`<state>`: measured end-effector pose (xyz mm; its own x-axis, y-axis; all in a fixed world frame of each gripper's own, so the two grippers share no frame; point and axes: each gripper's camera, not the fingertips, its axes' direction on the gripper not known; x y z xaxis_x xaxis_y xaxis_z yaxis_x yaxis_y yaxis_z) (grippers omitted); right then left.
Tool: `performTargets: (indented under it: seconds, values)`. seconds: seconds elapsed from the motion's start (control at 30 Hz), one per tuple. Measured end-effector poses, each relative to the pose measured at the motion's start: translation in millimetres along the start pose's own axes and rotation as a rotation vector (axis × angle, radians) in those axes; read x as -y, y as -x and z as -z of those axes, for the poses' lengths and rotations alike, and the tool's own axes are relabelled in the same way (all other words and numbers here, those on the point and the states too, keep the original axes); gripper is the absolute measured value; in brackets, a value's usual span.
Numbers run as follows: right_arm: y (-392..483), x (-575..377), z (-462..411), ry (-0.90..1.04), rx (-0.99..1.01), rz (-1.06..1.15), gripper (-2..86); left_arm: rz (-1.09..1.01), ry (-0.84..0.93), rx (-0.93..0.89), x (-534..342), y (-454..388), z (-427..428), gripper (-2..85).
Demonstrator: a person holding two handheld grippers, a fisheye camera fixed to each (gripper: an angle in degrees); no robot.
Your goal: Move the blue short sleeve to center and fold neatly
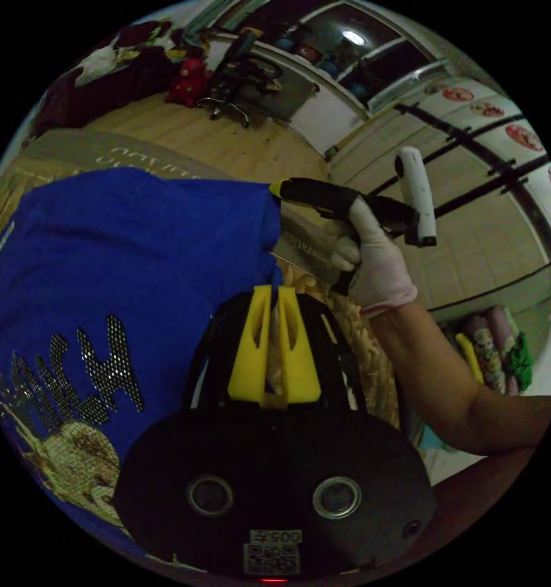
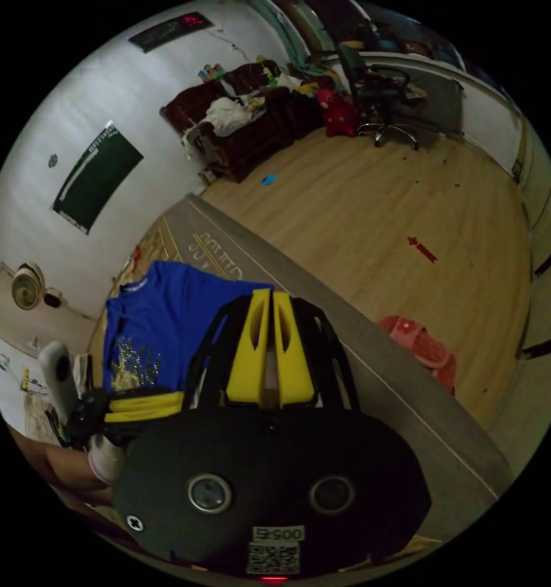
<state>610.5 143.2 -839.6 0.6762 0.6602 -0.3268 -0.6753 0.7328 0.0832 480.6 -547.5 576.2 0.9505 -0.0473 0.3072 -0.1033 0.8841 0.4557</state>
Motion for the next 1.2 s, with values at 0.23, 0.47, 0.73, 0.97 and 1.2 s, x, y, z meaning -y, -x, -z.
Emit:
performTargets:
  seconds: [0.23, 0.47, 0.73, 0.97, 1.2]
  values:
    - [2, 17, 0, -0.01, 0.031, 0.009, -1.7, 0.068, -0.083, -0.134, -13, 34, 10, 3.5]
    - [48, 31, -11, -0.037, 0.239, 0.116, -1.5, 0.244, -0.265, -0.248, -51, 92, 43, 3.6]
    - [111, 32, -97, 0.206, 0.596, 0.242, 3.5, 0.284, -0.383, -0.115, -124, 142, 86, 5.2]
    - [102, 12, -90, 0.07, 0.347, 0.275, -0.2, 0.169, -0.336, 0.334, -148, 166, 124, 2.7]
    - [123, -16, -145, 0.219, 0.055, 0.441, -1.0, 0.131, -0.237, 0.609, -135, 239, 143, -0.5]
